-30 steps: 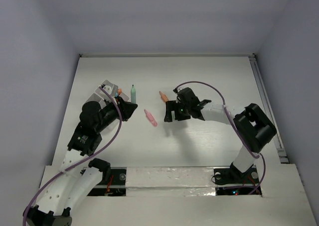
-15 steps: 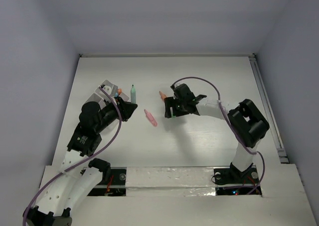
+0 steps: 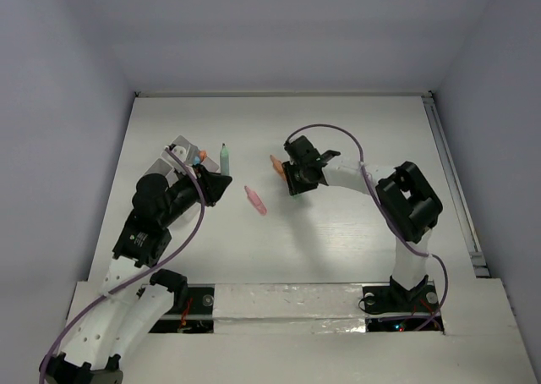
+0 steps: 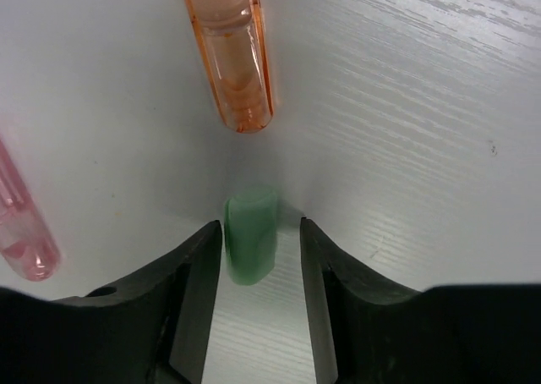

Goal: Sort the stationery into containers
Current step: Close the pen cap on the pen.

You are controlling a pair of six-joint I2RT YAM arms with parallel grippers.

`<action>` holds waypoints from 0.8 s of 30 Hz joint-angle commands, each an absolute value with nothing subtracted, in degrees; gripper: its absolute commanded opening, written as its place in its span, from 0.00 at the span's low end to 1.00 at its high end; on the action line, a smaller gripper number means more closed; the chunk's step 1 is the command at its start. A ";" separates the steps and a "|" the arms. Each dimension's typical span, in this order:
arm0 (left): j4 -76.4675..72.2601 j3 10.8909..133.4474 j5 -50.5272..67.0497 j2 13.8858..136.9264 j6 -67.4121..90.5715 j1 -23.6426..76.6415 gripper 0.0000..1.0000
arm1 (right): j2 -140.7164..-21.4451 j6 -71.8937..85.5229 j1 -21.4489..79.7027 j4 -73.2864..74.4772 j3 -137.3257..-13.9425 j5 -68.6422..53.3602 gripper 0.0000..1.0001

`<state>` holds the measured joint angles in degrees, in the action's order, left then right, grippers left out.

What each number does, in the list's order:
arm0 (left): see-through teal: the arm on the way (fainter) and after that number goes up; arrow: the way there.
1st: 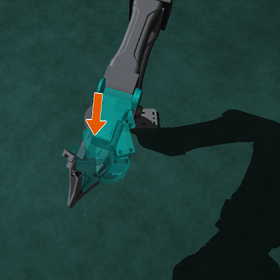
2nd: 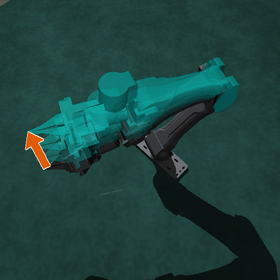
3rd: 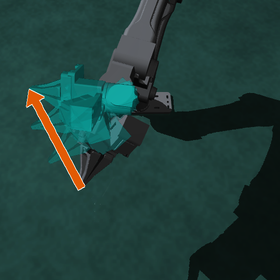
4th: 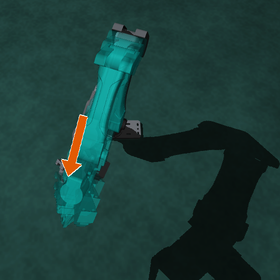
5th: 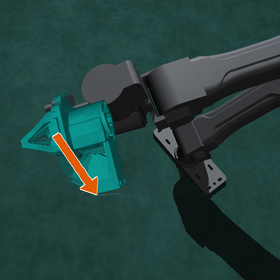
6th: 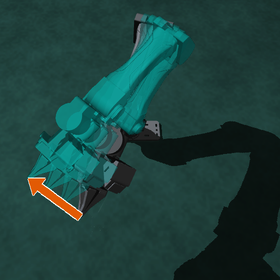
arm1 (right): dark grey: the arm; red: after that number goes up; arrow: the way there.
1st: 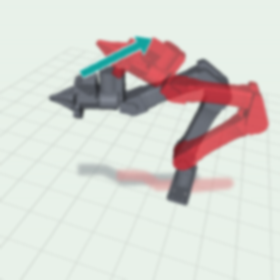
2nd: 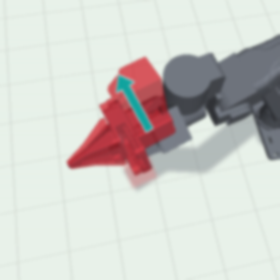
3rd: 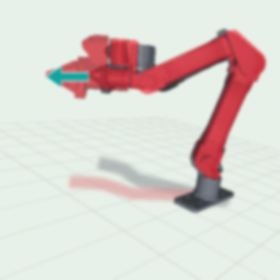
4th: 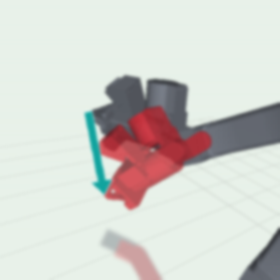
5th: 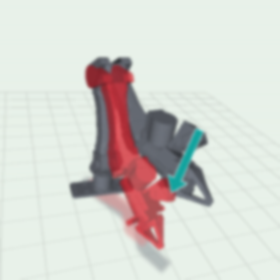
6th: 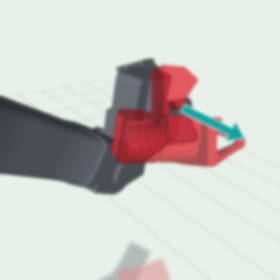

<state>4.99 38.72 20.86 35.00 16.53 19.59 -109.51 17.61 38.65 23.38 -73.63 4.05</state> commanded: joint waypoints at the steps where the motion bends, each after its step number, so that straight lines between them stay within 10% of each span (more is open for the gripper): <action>1: 2.29 39.99 22.06 34.10 15.73 19.25 0.00 | -111.18 15.12 40.34 29.52 -77.34 9.13 0.49; 17: 2.29 39.99 23.03 32.34 15.56 19.25 0.00 | -119.35 11.43 42.54 38.85 -86.75 16.08 0.46; 24: 2.11 39.99 23.55 32.43 15.47 18.72 0.00 | -119.36 12.48 42.54 38.32 -86.31 16.61 0.09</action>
<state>4.99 38.72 22.37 33.15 16.32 19.09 -118.08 12.34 42.33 36.03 -86.65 15.31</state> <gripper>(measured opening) 0.159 0.312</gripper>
